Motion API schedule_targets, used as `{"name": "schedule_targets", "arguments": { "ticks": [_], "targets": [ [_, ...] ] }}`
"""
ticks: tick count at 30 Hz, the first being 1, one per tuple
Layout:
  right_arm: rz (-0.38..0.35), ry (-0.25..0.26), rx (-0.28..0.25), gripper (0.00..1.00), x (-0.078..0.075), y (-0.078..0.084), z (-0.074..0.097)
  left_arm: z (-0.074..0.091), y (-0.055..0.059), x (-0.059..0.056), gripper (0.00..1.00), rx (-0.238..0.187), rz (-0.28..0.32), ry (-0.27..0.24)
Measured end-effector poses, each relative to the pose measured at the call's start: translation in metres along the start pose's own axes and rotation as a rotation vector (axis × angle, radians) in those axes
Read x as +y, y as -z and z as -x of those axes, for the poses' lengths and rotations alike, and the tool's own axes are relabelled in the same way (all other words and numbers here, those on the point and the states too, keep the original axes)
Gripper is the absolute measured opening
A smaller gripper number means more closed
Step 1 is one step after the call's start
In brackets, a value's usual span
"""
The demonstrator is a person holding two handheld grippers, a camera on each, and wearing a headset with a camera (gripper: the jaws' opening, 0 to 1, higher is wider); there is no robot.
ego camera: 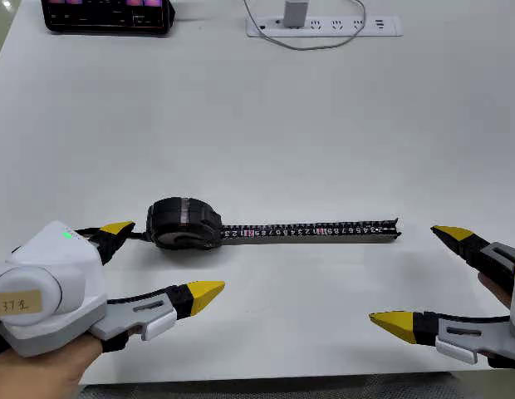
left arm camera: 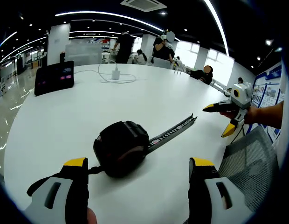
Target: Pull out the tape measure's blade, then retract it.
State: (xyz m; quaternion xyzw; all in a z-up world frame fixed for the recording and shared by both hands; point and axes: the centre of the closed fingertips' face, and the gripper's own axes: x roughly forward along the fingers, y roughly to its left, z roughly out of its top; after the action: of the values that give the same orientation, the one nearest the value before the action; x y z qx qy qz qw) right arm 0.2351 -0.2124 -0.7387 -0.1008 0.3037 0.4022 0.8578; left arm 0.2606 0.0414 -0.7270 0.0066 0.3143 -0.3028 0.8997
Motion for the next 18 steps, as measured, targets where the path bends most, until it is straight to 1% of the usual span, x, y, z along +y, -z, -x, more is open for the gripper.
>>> {"name": "schedule_targets", "arguments": {
  "ticks": [6, 11, 18],
  "targets": [
    [0.004, 0.002, -0.003, 0.89, -0.002, -0.002, 0.000, -0.005, 0.001, -0.002, 0.85, 0.005, 0.012, 0.001],
    [0.005, 0.002, -0.002, 0.89, -0.003, -0.002, -0.001, -0.009, 0.000, -0.002, 0.85, -0.005, 0.035, 0.001],
    [0.008, 0.001, 0.001, 0.88, -0.002, -0.002, -0.001, -0.012, -0.003, -0.005, 0.86, -0.020, 0.045, -0.002]
  ]
}}
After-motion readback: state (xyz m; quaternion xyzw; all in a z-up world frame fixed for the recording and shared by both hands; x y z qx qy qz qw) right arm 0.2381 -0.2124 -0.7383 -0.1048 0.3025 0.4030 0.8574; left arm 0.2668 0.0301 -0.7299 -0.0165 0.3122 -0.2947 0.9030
